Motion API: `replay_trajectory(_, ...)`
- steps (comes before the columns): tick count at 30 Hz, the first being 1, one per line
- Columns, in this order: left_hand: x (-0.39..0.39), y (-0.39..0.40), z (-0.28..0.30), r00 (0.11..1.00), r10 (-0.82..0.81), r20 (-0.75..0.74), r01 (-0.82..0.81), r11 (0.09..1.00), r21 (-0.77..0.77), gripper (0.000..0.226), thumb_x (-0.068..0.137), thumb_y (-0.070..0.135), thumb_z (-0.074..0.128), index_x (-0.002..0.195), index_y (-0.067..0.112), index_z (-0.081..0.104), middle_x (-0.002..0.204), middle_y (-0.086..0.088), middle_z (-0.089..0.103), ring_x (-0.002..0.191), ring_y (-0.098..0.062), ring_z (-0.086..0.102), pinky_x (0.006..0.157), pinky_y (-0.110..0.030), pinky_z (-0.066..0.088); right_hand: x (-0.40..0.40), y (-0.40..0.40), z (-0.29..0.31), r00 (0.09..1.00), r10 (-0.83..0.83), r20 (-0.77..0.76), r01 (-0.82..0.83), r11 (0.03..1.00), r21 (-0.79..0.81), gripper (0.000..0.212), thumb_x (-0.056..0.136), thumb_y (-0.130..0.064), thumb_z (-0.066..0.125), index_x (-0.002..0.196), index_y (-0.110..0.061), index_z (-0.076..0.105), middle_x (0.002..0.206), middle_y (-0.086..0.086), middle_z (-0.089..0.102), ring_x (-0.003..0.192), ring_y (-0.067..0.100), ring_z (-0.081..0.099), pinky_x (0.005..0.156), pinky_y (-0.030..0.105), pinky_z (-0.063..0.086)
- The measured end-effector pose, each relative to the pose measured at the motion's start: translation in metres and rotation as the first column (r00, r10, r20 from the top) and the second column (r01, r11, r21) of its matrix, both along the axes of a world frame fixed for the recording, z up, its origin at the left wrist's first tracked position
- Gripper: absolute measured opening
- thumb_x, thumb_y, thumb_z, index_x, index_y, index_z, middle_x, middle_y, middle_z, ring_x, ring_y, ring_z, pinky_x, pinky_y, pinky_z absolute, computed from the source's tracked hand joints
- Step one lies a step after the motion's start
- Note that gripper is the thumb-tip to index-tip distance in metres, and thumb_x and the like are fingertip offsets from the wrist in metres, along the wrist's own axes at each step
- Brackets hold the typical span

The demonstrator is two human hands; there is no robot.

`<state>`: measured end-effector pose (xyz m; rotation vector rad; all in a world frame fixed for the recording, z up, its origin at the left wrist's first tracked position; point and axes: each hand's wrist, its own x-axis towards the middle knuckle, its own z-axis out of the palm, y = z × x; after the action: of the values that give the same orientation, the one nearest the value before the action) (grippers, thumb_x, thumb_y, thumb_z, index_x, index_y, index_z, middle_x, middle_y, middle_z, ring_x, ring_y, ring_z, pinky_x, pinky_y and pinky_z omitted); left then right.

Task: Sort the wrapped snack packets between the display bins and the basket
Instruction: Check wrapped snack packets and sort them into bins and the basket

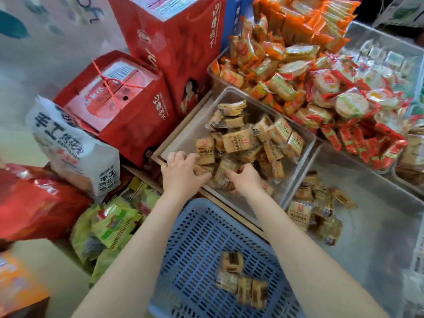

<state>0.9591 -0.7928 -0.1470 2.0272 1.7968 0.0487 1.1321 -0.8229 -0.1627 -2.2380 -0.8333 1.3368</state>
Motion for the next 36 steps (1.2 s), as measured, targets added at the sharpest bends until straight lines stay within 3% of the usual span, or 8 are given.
replay_trajectory(4,-0.003,0.002,-0.003,0.991,0.014,0.131,-0.015,1.0,0.0,0.033,0.086,0.06,0.071,0.109,0.037,0.074,0.117,0.006,0.042,0.13,-0.022,0.032,0.101,-0.043,0.029,-0.002,0.004,-0.003,0.995,-0.093,-0.047,0.095,0.995,0.038,0.051,0.094,-0.036,0.072,0.127,0.0,0.058,0.079,0.003,0.067,0.065,0.014,0.063,0.053,0.026,0.049)
replay_trajectory(8,-0.001,-0.001,-0.012,0.97,0.033,0.239,-0.038,0.999,0.018,0.019,0.088,0.051,0.074,0.098,0.036,0.081,0.117,0.01,0.05,0.126,-0.02,0.034,0.092,-0.037,0.021,-0.002,0.001,-0.004,0.991,-0.073,-0.114,0.082,0.994,0.076,0.029,0.096,-0.036,0.07,0.101,-0.008,0.068,0.062,-0.007,0.067,0.054,0.005,0.059,0.054,0.024,0.048)
replay_trajectory(16,0.001,-0.016,-0.023,0.863,0.107,0.493,-0.179,0.979,0.101,0.012,0.078,0.029,0.087,0.079,0.02,0.081,0.113,0.002,0.068,0.122,-0.022,0.051,0.101,-0.052,0.038,0.005,-0.028,0.003,0.976,-0.131,-0.173,0.156,0.978,0.14,0.058,0.089,-0.047,0.074,0.133,-0.011,0.063,0.115,0.0,0.072,0.107,0.021,0.068,0.098,0.049,0.056)
replay_trajectory(20,-0.001,-0.016,-0.019,0.862,0.108,0.495,-0.168,0.983,0.078,0.014,0.079,0.031,0.086,0.077,0.018,0.079,0.111,0.003,0.068,0.12,-0.022,0.052,0.106,-0.058,0.036,0.007,-0.038,0.008,0.962,-0.159,-0.222,0.195,0.969,0.154,0.039,0.092,-0.039,0.073,0.122,-0.016,0.066,0.11,0.001,0.073,0.104,0.021,0.069,0.099,0.05,0.056)
replay_trajectory(25,0.002,-0.023,0.002,0.863,0.07,0.5,-0.177,0.97,0.169,0.017,0.085,0.031,0.081,0.072,0.025,0.072,0.101,0.016,0.066,0.116,-0.008,0.052,0.119,-0.061,0.002,0.009,-0.05,0.031,0.941,-0.189,-0.281,0.236,0.96,0.147,0.048,0.092,-0.04,0.071,0.131,-0.013,0.062,0.119,0.005,0.071,0.109,0.026,0.068,0.1,0.052,0.055)
replay_trajectory(28,0.003,-0.032,0.026,0.74,0.038,0.671,-0.177,0.974,0.139,0.016,0.091,0.024,0.076,0.078,0.026,0.066,0.089,0.02,0.067,0.095,0.007,0.058,0.121,-0.046,0.019,0.015,-0.062,0.052,0.931,-0.192,-0.31,0.256,0.95,0.18,0.033,0.091,-0.031,0.066,0.117,-0.01,0.063,0.115,0.025,0.068,0.108,0.045,0.065,0.095,0.064,0.053)
replay_trajectory(31,0.009,-0.046,0.051,0.622,0.08,0.779,-0.172,0.984,0.036,0.013,0.095,0.022,0.071,0.084,0.025,0.066,0.082,0.012,0.069,0.08,-0.003,0.064,0.083,-0.023,0.052,0.021,-0.079,0.076,0.914,-0.165,-0.37,0.274,0.925,0.264,0.031,0.097,-0.016,0.059,0.126,-0.022,0.055,0.114,0.015,0.067,0.102,0.035,0.071,0.092,0.055,0.058)
replay_trajectory(36,0.019,-0.081,0.067,0.587,0.106,0.803,-0.114,0.992,-0.048,0.015,0.102,0.019,0.062,0.087,0.02,0.061,0.078,-0.001,0.065,0.064,-0.005,0.056,0.062,-0.025,0.048,0.024,-0.12,0.107,0.915,-0.05,-0.4,0.197,0.921,0.336,0.037,0.1,-0.004,0.049,0.125,-0.03,0.059,0.111,0.011,0.063,0.083,0.022,0.066,0.066,0.037,0.059)
